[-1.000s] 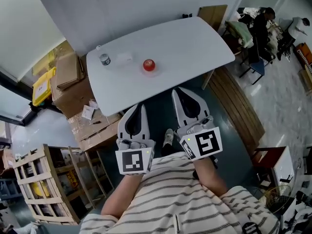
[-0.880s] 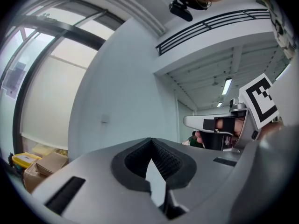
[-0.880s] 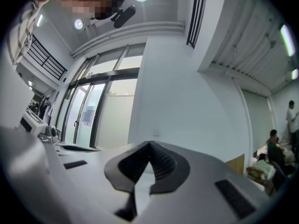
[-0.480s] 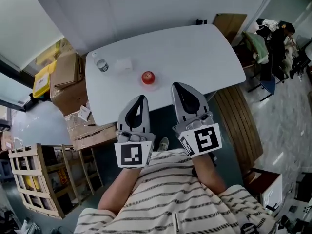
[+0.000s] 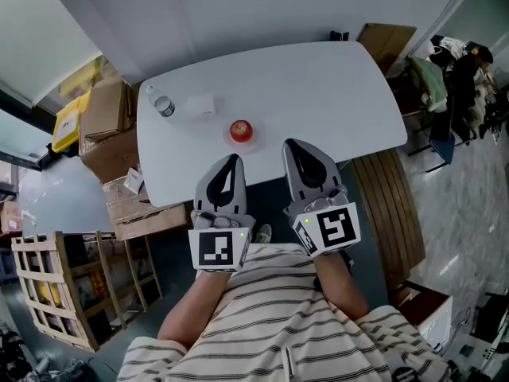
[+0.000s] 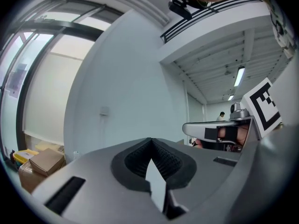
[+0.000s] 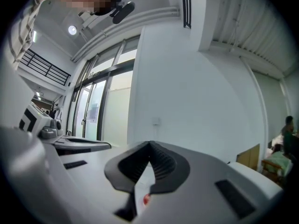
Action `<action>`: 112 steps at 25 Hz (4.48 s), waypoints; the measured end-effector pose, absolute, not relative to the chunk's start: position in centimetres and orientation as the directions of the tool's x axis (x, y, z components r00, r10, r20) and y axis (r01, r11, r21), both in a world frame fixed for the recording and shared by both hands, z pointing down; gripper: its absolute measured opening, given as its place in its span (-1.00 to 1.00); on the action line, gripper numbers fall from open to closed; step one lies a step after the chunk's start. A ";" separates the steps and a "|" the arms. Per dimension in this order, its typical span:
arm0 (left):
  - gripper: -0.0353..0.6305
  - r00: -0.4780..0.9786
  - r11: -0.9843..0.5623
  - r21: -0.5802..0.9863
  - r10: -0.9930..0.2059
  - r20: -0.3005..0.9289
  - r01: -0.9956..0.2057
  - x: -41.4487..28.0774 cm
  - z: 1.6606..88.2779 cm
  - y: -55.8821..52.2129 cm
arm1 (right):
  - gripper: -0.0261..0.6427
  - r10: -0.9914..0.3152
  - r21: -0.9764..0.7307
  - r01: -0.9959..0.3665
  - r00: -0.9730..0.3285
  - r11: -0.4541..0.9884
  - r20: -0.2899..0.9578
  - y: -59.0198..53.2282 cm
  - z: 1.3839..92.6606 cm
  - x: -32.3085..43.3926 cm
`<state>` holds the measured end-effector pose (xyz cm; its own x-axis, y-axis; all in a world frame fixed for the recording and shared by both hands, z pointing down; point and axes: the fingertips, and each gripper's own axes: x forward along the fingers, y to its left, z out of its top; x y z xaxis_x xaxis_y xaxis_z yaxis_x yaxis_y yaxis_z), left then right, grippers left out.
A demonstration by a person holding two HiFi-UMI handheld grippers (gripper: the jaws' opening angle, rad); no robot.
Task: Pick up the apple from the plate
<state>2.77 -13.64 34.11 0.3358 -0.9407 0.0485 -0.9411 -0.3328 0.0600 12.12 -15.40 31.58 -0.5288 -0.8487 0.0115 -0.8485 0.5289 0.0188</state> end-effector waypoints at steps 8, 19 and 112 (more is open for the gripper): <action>-0.88 0.353 -0.350 0.047 -0.934 0.064 -0.935 2.4 35.2 -17.4 | -0.91 -0.846 -0.009 -0.847 -0.532 0.532 0.048 -19.0 33.1 11.3; -0.88 0.394 -0.388 0.066 -0.906 0.156 -0.919 1.5 38.9 -21.8 | -0.91 -0.841 -0.057 -0.848 -0.529 0.526 0.115 -23.0 35.9 9.9; 0.27 0.327 -0.466 -0.056 -0.697 0.638 -0.883 3.3 70.6 -31.9 | -0.91 -0.837 -0.088 -0.885 -0.461 0.457 0.296 -27.6 43.1 12.7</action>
<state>3.31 -31.88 70.62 0.3270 -0.6974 0.6377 -0.8833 -0.4655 -0.0561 12.71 -27.60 43.12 -0.4613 -0.8366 0.2956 -0.8851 0.4569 -0.0881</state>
